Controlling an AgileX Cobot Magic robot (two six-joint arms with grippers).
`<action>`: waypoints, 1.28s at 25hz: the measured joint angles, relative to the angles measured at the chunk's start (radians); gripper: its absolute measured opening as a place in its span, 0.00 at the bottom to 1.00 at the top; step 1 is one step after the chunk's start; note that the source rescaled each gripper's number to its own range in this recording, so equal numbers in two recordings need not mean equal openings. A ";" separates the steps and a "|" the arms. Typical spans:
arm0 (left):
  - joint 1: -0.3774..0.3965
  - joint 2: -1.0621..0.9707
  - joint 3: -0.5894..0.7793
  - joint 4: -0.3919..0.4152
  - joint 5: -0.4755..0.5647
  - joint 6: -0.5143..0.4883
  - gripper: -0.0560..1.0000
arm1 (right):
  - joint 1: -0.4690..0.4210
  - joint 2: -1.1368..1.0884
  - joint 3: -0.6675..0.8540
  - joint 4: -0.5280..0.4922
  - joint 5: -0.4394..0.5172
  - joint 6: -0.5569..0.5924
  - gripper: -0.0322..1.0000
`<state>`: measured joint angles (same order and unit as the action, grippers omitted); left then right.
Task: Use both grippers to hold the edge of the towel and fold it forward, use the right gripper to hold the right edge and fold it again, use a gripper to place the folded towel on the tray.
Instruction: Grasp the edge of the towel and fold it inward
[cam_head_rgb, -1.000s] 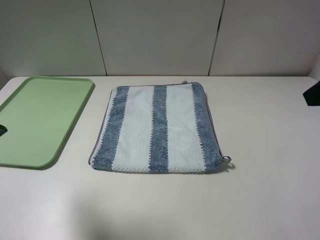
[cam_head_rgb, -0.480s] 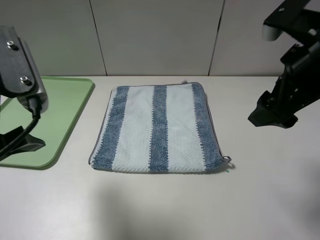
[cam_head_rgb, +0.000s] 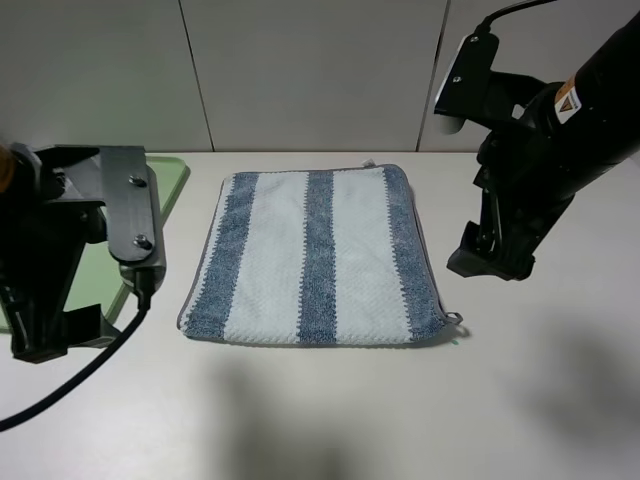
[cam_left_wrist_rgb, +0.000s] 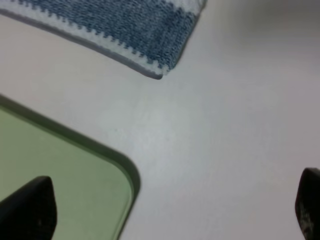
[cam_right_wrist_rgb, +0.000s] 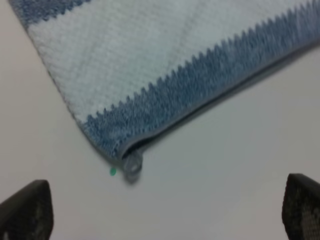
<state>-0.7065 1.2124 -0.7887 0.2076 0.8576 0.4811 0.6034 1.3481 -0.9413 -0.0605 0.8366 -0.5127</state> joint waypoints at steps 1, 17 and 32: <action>0.000 0.021 0.000 -0.001 -0.006 0.016 0.95 | 0.000 0.010 0.000 0.005 -0.012 -0.027 1.00; 0.000 0.264 0.000 -0.001 -0.193 0.128 0.94 | 0.000 0.200 -0.002 0.030 -0.119 -0.257 1.00; 0.000 0.452 0.000 0.007 -0.347 0.191 0.93 | 0.000 0.282 -0.002 0.030 -0.147 -0.357 1.00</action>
<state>-0.7065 1.6641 -0.7887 0.2143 0.5108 0.6722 0.6034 1.6301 -0.9431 -0.0300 0.6898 -0.8701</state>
